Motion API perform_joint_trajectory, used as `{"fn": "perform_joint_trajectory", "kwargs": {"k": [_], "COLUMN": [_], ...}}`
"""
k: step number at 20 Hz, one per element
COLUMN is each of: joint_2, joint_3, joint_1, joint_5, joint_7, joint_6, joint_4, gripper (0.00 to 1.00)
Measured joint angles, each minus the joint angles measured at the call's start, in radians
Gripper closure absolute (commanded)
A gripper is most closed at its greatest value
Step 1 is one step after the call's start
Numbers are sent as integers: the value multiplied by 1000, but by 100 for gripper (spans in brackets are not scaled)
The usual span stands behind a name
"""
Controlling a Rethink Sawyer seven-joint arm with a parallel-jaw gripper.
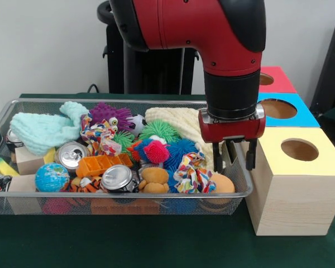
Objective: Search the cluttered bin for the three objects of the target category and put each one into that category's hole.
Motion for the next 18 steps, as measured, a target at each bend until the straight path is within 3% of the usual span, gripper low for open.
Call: {"fn": "perform_joint_trajectory", "kwargs": {"k": [8,18], "joint_2": [-38,-87], "joint_3": [15,38], "joint_1": [-43,-172], "joint_5": [0,0], "joint_7": [0,0], "joint_6": [0,0], "joint_4": [63,156], "gripper": [0,0]}}
